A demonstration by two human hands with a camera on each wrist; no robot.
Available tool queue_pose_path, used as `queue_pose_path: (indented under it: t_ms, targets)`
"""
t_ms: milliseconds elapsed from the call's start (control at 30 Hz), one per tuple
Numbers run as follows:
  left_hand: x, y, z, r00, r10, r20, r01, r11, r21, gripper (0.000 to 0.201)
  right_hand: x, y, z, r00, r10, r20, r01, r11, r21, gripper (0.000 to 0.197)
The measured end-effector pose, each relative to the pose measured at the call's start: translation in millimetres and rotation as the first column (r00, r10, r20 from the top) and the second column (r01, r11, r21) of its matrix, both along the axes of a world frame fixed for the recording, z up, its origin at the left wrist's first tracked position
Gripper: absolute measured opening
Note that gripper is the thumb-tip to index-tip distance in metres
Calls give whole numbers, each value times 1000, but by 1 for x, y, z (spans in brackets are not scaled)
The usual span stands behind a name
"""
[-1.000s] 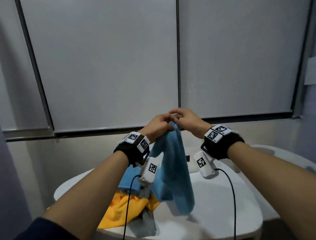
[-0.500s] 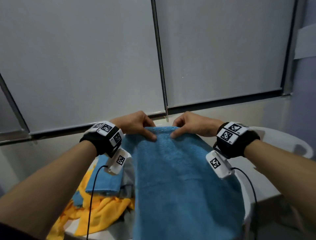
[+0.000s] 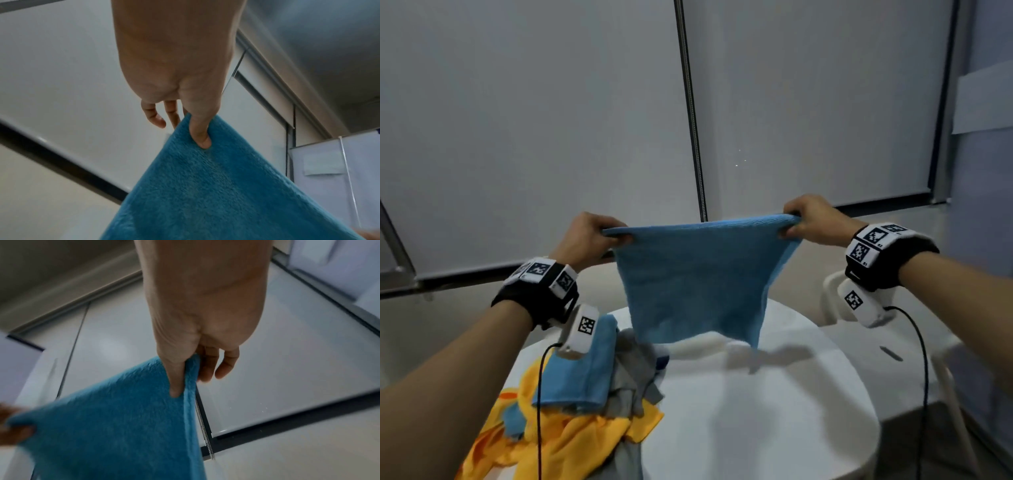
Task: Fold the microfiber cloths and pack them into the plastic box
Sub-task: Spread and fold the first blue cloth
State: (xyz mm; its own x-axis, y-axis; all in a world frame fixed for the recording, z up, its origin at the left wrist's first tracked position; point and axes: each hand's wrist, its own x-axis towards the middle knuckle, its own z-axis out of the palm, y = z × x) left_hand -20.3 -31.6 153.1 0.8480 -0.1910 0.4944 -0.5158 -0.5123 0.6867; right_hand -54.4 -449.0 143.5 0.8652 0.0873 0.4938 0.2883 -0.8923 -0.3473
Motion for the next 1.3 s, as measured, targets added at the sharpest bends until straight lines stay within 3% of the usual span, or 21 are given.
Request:
queue_pose_path:
  t_ms: [100, 200, 267, 333, 433, 533, 567, 600, 667, 767, 833, 1000, 1167, 1300]
  targets:
    - [7, 11, -38, 999, -34, 41, 30, 994, 108, 16, 3, -11, -32, 997, 30, -77, -16, 983, 183, 17]
    - [2, 14, -85, 986, -130, -103, 143, 980, 137, 23, -3, -17, -72, 969, 144, -203, -57, 922, 383, 17]
    - [-5, 14, -116, 967, -163, -196, 196, 967, 163, 20, -9, -18, -95, 915, 189, -356, -25, 909, 417, 21]
    - [-8, 18, -144, 936, -193, -293, 270, 931, 248, 15, -15, -19, -116, 791, 230, -567, 19, 917, 399, 26]
    - [-19, 23, -175, 851, -231, -471, 408, 857, 316, 7, -21, -25, -139, 531, 299, -793, 44, 925, 378, 34]
    - [-35, 18, -196, 643, -262, -719, 544, 818, 188, 8, -22, -38, -162, 260, 346, -901, 24, 931, 364, 49]
    - [-36, 16, -203, 574, -274, -772, 575, 806, 141, 11, -22, -44, -173, 199, 347, -917, 19, 934, 357, 54]
    - [-35, 15, -210, 554, -261, -791, 592, 792, 153, 17, -22, -48, -184, 166, 331, -929, 19, 941, 338, 55]
    - [-31, 7, -224, 612, -215, -761, 556, 802, 220, 17, -21, -53, -203, 190, 262, -946, 39, 961, 274, 48]
    - [-21, -10, -248, 752, -88, -653, 321, 914, 248, 6, -20, -53, -226, 359, 152, -921, 119, 971, 206, 36]
    - [-17, -25, -264, 787, -21, -617, 200, 954, 223, 3, -19, -51, -239, 458, 104, -883, 201, 955, 218, 27]
    - [-3, -42, -299, 804, 125, -581, 39, 964, 261, 9, -12, -42, -269, 613, 13, -790, 349, 892, 286, 19]
    - [12, -40, -316, 808, 271, -522, -77, 929, 362, 11, -4, -32, -289, 656, -110, -747, 412, 881, 232, 13]
    - [18, -43, -322, 785, 327, -525, -99, 904, 416, 16, -2, -31, -299, 696, -214, -685, 441, 881, 173, 24]
